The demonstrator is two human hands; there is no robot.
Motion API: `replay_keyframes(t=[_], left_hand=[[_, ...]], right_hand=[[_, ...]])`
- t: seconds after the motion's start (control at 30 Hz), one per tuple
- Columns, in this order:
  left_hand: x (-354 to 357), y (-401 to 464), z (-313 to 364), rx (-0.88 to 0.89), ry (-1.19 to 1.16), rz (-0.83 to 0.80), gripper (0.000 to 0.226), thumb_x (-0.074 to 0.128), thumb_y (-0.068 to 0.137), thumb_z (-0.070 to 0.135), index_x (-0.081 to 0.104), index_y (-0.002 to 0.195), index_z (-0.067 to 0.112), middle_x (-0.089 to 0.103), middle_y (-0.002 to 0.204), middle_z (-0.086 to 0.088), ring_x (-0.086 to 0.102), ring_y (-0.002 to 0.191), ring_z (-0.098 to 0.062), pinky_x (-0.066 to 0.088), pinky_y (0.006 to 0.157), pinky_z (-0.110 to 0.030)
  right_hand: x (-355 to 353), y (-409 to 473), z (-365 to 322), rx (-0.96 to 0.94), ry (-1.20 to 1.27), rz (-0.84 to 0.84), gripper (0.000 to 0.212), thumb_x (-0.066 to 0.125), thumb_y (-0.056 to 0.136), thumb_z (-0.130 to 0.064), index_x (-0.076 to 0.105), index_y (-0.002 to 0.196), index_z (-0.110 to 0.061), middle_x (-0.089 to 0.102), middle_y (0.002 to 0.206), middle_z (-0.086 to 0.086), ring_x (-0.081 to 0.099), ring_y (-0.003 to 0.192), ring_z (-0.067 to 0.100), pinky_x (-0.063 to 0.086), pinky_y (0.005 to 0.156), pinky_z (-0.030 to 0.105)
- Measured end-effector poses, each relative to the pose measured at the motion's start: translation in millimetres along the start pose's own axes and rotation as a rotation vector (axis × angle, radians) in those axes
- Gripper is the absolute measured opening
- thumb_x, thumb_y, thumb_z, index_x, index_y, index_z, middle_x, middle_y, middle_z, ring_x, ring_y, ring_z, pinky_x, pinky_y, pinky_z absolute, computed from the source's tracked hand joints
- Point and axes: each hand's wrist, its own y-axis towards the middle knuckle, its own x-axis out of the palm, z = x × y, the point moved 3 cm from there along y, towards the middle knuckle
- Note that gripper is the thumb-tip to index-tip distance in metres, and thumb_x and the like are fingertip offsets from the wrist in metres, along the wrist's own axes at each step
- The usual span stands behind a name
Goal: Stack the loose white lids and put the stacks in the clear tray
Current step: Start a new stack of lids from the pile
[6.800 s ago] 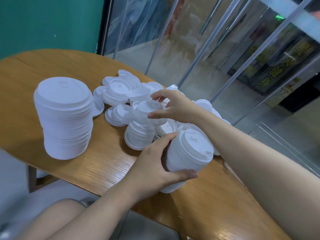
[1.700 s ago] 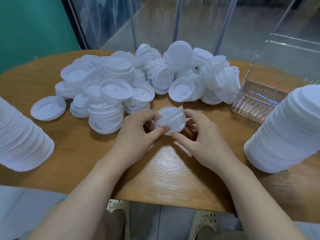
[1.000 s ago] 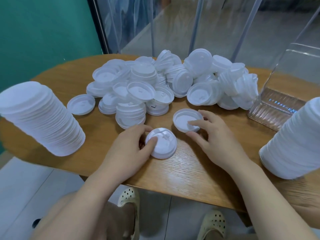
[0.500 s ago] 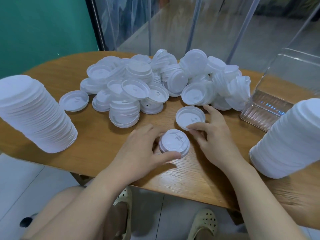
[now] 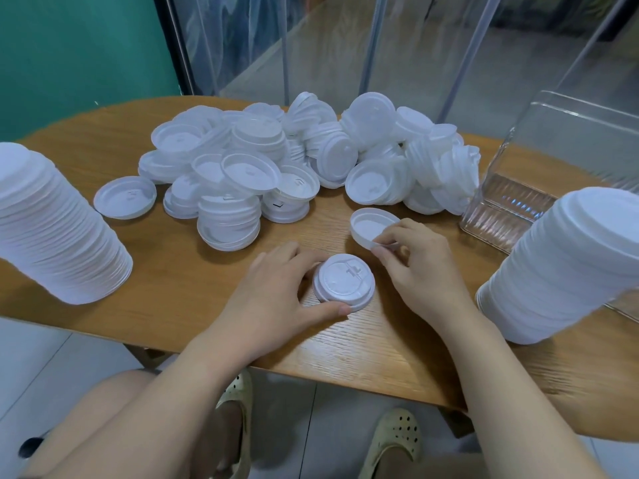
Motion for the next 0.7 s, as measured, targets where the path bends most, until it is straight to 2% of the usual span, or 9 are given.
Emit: replay_keyframes(t=[0.3,0.43,0.6,0.7], left_hand=[[-0.8,-0.8,2.2,0.001,0.003,0.008,0.077,0.065,0.071,0.083,0.056,0.138,0.045,0.047,0.104,0.022,0.049,0.104,-0.007,0.043,0.097,-0.034],[-0.5,0.1,1.4,0.008,0.017,0.009,0.077,0.064,0.072,0.083,0.055,0.138,0.044,0.046,0.104,0.024,0.047,0.103,-0.005,0.041,0.096,-0.032],[1.1,1.5,-0.6,0.015,0.011,0.006,0.077,0.062,0.072,0.086,0.055,0.137,0.045,0.048,0.106,0.022,0.051,0.104,-0.004,0.041,0.098,-0.035],[1.3,2.0,-0.6,0.008,0.006,0.001,0.077,0.060,0.071,0.086,0.055,0.137,0.045,0.048,0.106,0.022,0.051,0.104,-0.005,0.042,0.099,-0.036]], right_hand=[[-3.1,-0.6,-0.4,0.025,0.104,0.068,0.006,0.076,0.092,-0.011,0.074,0.088,-0.015,0.066,0.089,-0.009,0.062,0.083,0.008,0.055,0.077,0.040],[-3.5,-0.2,-2.2,0.026,0.098,0.066,0.007,0.078,0.090,-0.012,0.075,0.087,-0.017,0.066,0.088,-0.010,0.064,0.085,0.007,0.054,0.077,0.032],[-3.8,0.0,-5.5,0.046,0.181,0.070,0.006,0.080,0.089,-0.014,0.077,0.086,-0.018,0.069,0.089,-0.009,0.067,0.088,0.011,0.057,0.079,0.039],[-4.8,0.0,-10.3,0.089,0.246,0.068,0.006,0.081,0.088,-0.016,0.077,0.083,-0.017,0.071,0.086,-0.008,0.069,0.087,0.012,0.057,0.078,0.031]])
